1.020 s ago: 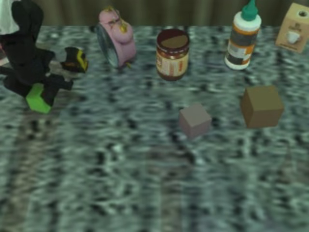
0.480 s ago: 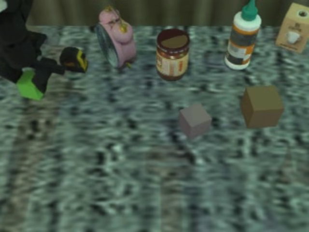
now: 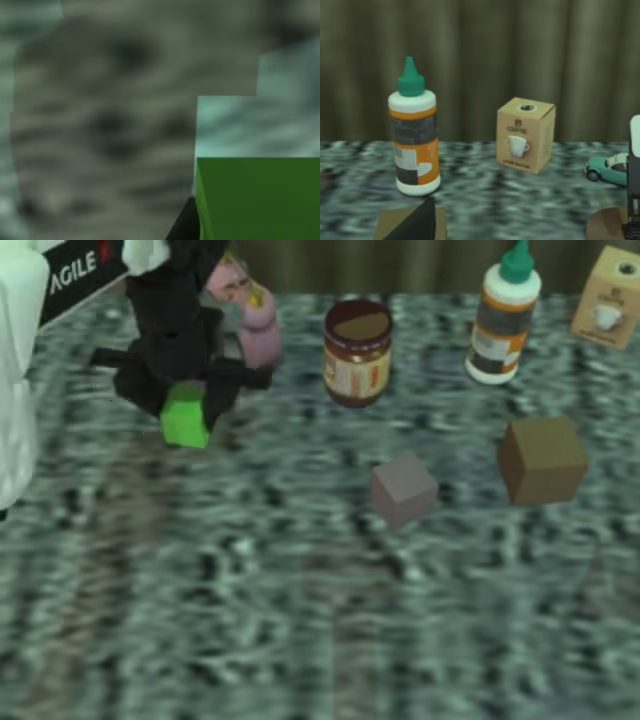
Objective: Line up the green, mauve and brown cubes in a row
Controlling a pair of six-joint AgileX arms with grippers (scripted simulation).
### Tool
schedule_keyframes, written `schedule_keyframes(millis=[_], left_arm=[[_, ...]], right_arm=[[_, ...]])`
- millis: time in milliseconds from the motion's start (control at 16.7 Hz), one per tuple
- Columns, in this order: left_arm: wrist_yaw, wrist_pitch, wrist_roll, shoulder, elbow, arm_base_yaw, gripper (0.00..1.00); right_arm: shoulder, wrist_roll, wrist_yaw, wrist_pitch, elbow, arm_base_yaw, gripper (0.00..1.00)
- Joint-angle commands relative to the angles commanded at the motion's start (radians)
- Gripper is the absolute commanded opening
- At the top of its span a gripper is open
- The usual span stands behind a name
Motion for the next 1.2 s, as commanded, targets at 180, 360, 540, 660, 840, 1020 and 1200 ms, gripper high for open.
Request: schedule_keyframes(millis=[180,360,540,660,840,1020,1200], left_arm=[[-0.003,-0.053,-0.247,0.043,0.079,-0.170,0.00],[-0.007,-0.101,-0.498,0.077,0.154,-0.341,0.00],[-0.012,-0.133,-0.687,0.094,0.215,-0.483,0.00],[-0.016,-0.144,-0.761,0.096,0.241,-0.547,0.00],[-0.018,-0.149,-0.793,0.097,0.253,-0.577,0.00],[-0.017,-0.147,-0.791,0.095,0.250,-0.574,0.00],[-0.018,-0.106,-0.789,0.096,0.211,-0.574,0.00]], right_arm=[[0.000,0.000,0.000,0.000,0.000,0.000,1.00],[0.000,0.000,0.000,0.000,0.000,0.000,1.00],[0.000,0.000,0.000,0.000,0.000,0.000,1.00],[0.000,0.000,0.000,0.000,0.000,0.000,1.00],[0.000,0.000,0.000,0.000,0.000,0.000,1.00],[0.000,0.000,0.000,0.000,0.000,0.000,1.00],[0.000,0.000,0.000,0.000,0.000,0.000,1.00]])
